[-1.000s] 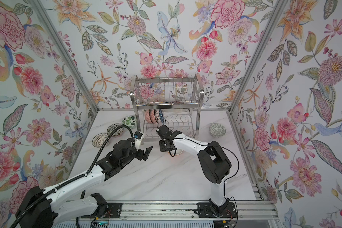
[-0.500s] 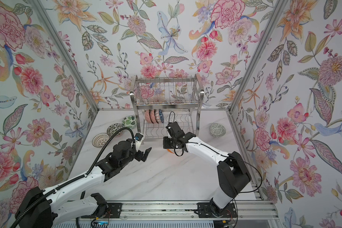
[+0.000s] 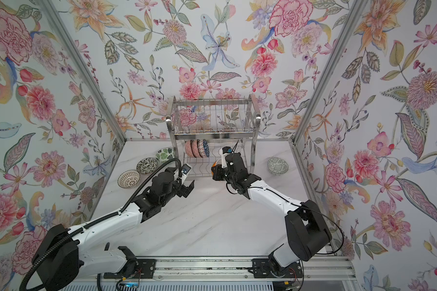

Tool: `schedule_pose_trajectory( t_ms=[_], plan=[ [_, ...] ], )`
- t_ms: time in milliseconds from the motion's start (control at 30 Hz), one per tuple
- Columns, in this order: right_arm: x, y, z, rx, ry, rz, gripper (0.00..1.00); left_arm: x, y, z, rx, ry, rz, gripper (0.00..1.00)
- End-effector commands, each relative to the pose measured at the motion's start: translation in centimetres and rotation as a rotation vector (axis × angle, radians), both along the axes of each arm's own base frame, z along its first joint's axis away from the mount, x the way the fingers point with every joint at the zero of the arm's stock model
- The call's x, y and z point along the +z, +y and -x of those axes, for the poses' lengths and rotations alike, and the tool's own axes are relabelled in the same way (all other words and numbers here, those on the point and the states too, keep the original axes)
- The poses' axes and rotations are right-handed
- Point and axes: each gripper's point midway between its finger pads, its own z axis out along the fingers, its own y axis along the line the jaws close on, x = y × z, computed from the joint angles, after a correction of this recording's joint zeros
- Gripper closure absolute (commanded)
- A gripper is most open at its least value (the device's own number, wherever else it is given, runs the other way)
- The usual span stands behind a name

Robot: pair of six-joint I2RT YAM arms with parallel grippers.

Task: Load bowls into a dish rack
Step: Pick up the bowl from the center of the table, then place the bowl in the dish rack.

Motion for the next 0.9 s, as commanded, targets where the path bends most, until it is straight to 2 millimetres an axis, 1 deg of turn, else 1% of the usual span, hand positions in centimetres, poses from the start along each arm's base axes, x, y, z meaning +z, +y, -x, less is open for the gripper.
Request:
schedule_pose_trajectory(
  t_ms=[0,67,200,333,500,600,867],
  plan=[
    [3.8,0.2,-1.3,0.013,-0.147,-0.084,1.0,1.5,0.5,-1.1,0.039,-0.087,-0.047,0.01],
    [3.9,0.1,-1.6,0.013,-0.172,-0.09,1.0,1.1,0.7,-1.3,0.048,-0.093,-0.064,0.01],
    [4.2,0.0,-2.2,0.005,-0.21,-0.109,1.0,1.3,0.9,-1.8,0.07,-0.126,-0.099,0.01],
    [3.6,0.2,-2.8,0.006,-0.211,-0.106,1.0,1.6,0.9,-2.3,0.084,-0.162,-0.135,0.01],
    [3.4,0.5,-3.0,0.012,-0.254,-0.141,1.0,1.9,0.2,-2.7,0.082,-0.193,-0.175,0.01],
    [3.2,0.5,-3.3,0.007,-0.26,-0.142,1.0,1.7,0.0,-2.5,0.081,-0.209,-0.206,0.01],
    [2.7,1.0,-4.6,0.003,-0.271,-0.138,1.0,2.5,-0.7,-0.9,0.029,-0.297,-0.211,0.01]
  ],
)
